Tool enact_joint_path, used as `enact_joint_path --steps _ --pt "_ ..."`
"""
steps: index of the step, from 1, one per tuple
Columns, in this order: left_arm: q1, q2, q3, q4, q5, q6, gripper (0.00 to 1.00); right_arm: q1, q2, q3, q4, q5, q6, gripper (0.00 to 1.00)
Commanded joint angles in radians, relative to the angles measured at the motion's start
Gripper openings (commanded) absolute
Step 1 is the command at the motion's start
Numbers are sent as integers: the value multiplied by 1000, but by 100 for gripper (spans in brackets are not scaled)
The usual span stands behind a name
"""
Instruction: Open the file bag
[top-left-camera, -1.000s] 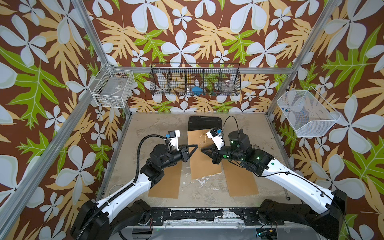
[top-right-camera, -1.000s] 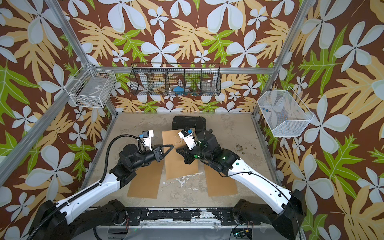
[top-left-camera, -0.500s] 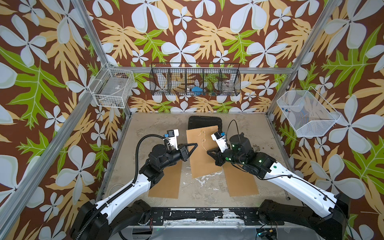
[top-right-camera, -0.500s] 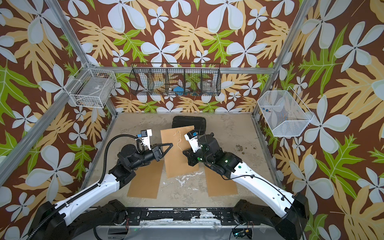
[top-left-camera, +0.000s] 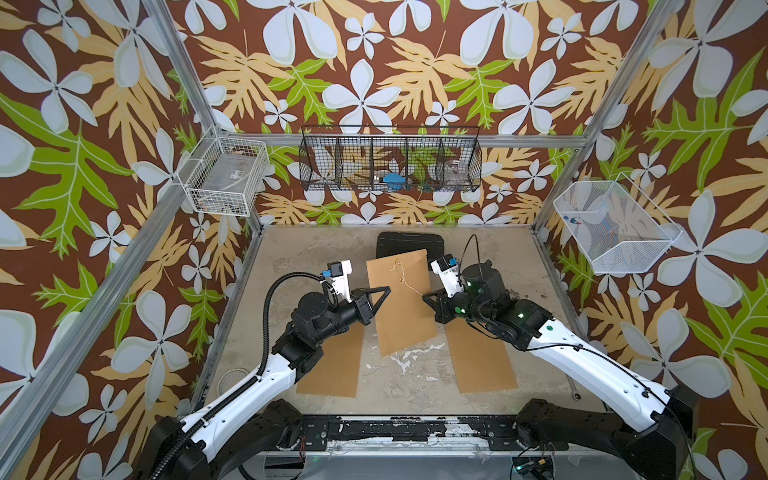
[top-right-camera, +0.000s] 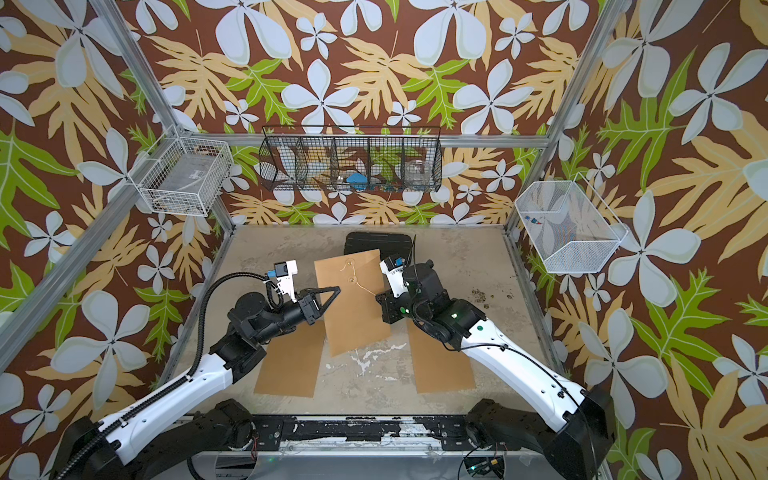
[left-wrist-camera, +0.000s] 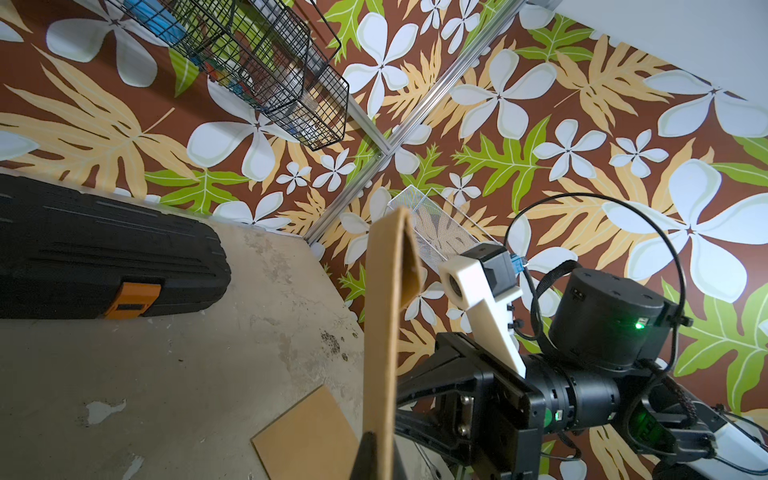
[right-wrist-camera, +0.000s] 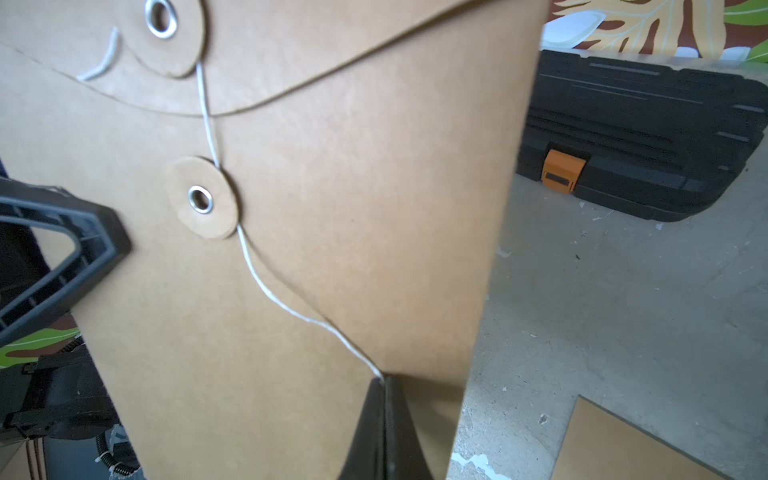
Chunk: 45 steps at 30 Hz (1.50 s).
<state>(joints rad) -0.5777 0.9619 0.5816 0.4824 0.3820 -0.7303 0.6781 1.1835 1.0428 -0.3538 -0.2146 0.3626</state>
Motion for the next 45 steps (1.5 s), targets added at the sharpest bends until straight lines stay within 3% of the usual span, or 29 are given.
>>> enact_joint_path --steps 1,24,45 --pt "1 1 0 19 19 15 0 -5 10 25 -4 -1 -9 0" --pt "1 5 -25 16 35 20 0 -14 100 227 -54 58 -79 0" --pt "1 38 -51 66 61 -9 0 -15 192 353 -27 -82 -100 0"
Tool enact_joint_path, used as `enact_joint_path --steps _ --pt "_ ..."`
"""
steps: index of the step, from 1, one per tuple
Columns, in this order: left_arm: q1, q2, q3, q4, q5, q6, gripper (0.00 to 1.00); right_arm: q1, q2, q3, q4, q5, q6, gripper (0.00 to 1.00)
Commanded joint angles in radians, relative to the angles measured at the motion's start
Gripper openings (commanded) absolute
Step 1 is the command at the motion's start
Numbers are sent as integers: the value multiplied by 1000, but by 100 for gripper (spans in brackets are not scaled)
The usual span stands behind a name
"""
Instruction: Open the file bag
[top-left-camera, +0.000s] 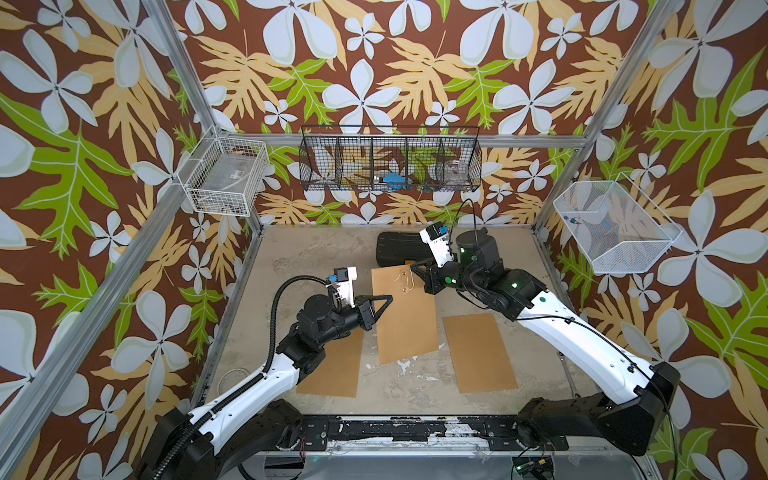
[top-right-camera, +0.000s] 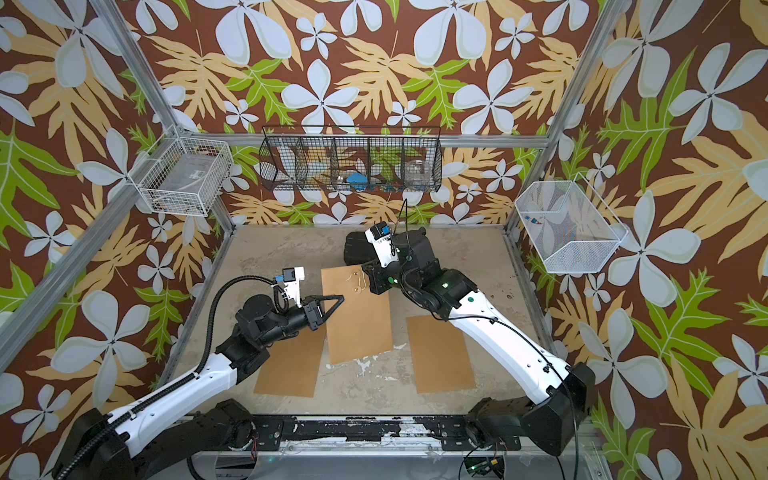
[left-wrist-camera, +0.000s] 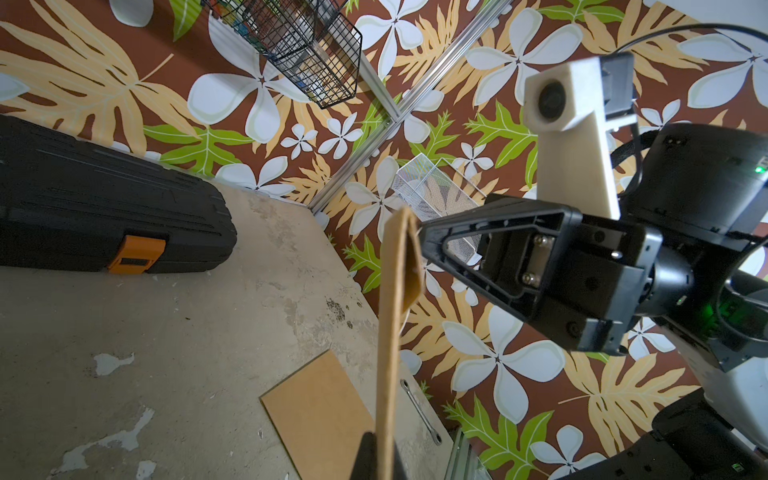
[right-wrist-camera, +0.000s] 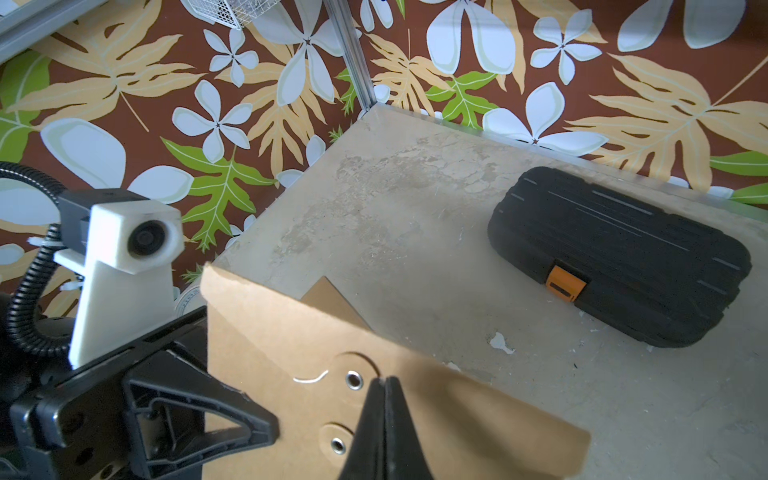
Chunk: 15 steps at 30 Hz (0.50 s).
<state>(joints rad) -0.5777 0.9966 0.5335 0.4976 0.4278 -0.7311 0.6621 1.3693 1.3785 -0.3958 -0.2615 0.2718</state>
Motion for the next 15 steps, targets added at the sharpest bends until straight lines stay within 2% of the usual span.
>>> enact_joint_path --steps 1,15 --pt "1 5 -3 54 15 -10 0 2 11 24 18 -43 -10 0" --pt "1 43 -3 97 25 -29 0 45 76 98 33 -114 -10 0"
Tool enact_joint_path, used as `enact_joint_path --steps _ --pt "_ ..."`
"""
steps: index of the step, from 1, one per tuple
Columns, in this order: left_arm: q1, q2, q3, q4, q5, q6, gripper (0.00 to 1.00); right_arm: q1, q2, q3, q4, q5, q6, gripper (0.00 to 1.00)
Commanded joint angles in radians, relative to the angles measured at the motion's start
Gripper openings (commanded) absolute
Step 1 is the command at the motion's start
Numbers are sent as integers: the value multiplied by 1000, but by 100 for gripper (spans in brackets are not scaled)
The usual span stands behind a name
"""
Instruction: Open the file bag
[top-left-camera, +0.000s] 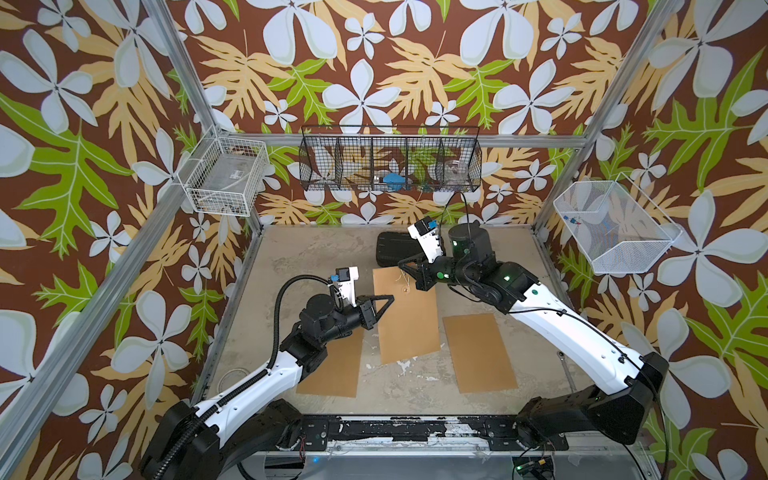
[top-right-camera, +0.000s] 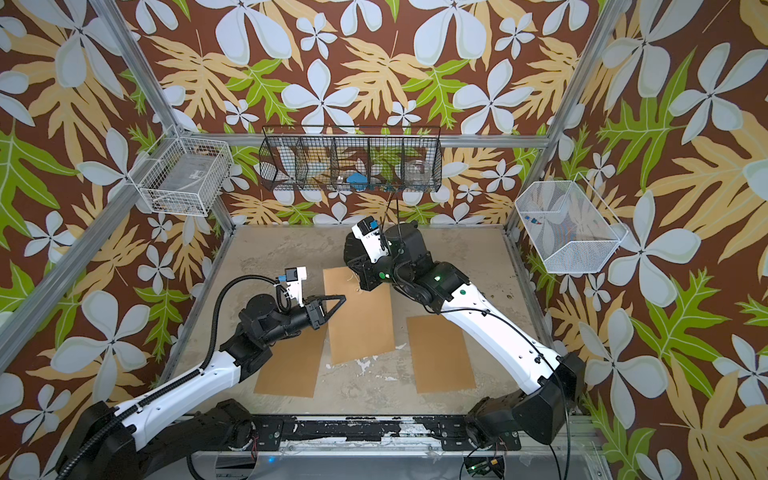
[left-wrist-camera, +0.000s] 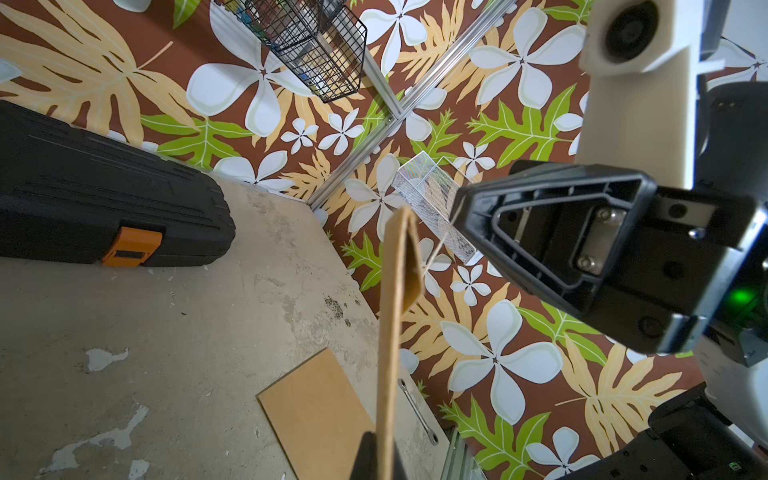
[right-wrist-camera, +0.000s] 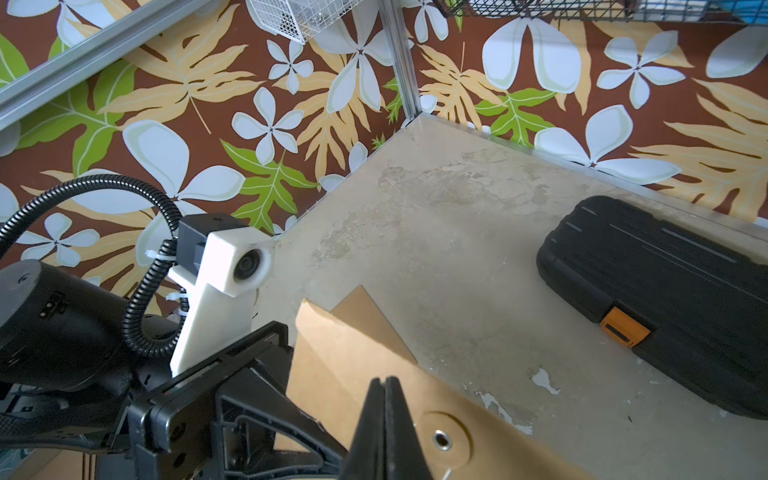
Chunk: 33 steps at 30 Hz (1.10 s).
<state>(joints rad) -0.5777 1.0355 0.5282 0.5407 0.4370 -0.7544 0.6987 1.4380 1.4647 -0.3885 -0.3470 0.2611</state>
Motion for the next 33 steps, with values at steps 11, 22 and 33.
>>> enact_joint_path --steps 11,22,33 --pt "1 27 8 75 19 -11 0 45 51 40 46 -69 18 0" --pt "1 44 9 91 -18 -25 0 61 29 13 53 -72 35 0" --pt "1 72 13 177 -75 -81 0 61 -61 -112 67 -59 72 0"
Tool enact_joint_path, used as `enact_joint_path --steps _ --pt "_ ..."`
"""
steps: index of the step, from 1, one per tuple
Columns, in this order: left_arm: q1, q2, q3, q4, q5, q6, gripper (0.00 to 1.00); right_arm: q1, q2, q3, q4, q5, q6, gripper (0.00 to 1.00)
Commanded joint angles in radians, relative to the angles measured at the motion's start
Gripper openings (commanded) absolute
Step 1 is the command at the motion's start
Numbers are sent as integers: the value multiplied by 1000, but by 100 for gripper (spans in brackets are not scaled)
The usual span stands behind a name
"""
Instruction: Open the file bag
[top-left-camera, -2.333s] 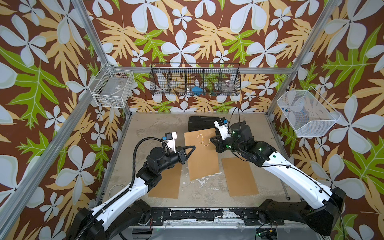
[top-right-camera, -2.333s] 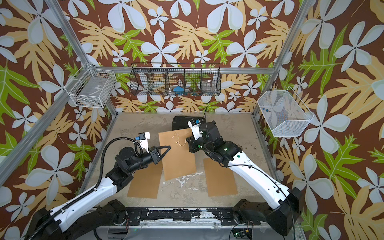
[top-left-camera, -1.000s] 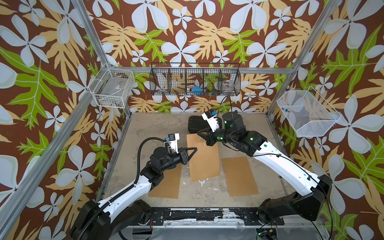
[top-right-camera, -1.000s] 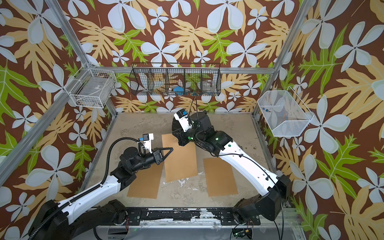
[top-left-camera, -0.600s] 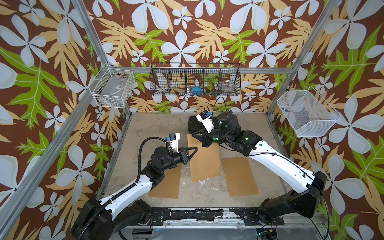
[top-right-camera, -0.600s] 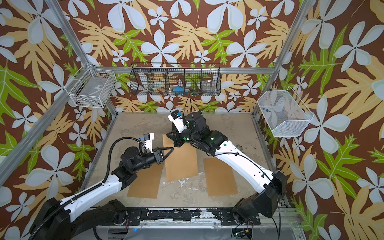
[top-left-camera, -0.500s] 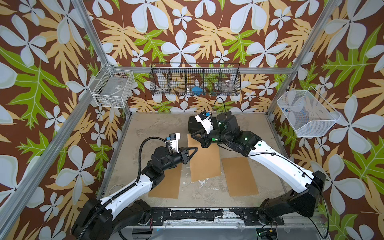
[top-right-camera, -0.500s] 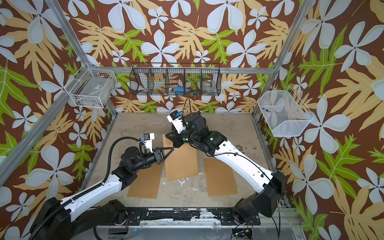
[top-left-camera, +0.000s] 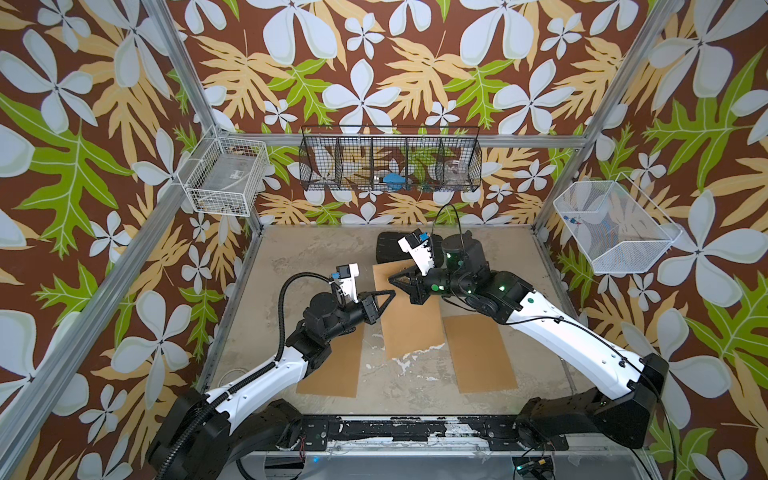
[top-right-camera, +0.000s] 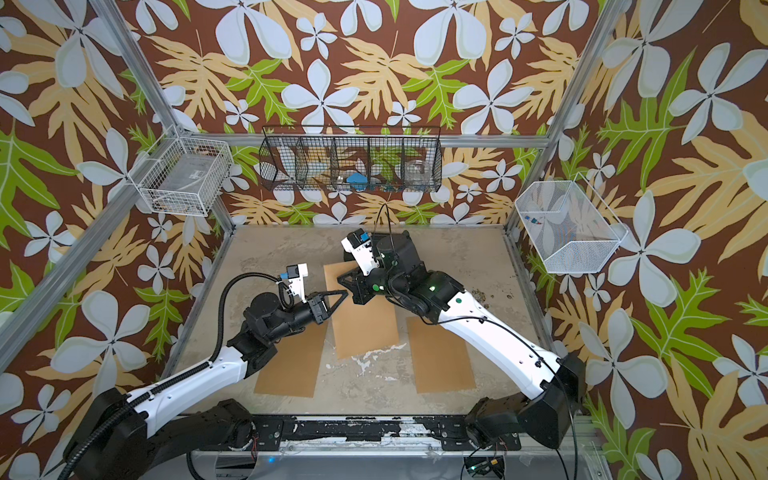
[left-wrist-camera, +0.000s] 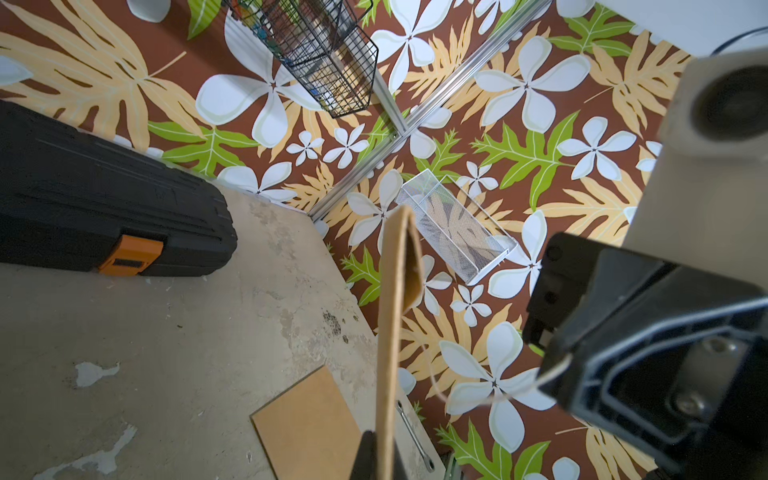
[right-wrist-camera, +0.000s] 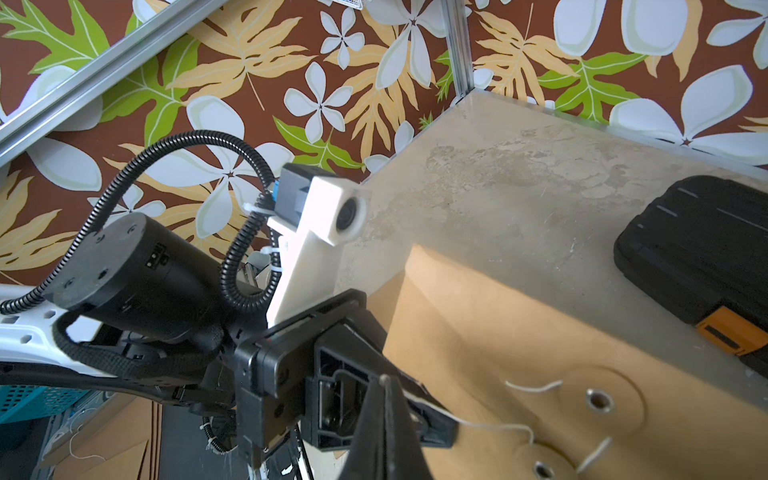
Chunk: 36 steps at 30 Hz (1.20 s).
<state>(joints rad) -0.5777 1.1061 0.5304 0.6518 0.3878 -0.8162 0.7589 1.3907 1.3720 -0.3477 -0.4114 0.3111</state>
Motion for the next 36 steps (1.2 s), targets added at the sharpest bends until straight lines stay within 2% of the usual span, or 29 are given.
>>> enact_joint_path --steps 1,7,26,36 --pt "1 3 13 71 -30 -24 0 1 -19 -31 32 0 29 0" --pt "1 5 19 81 -58 -37 0 1 -49 -82 41 -7 47 0" --pt "19 6 48 79 -84 -37 0 0 -189 -269 7 78 87 0" --pt "33 3 48 88 -86 -52 0 1 -205 -301 -20 126 88 0"
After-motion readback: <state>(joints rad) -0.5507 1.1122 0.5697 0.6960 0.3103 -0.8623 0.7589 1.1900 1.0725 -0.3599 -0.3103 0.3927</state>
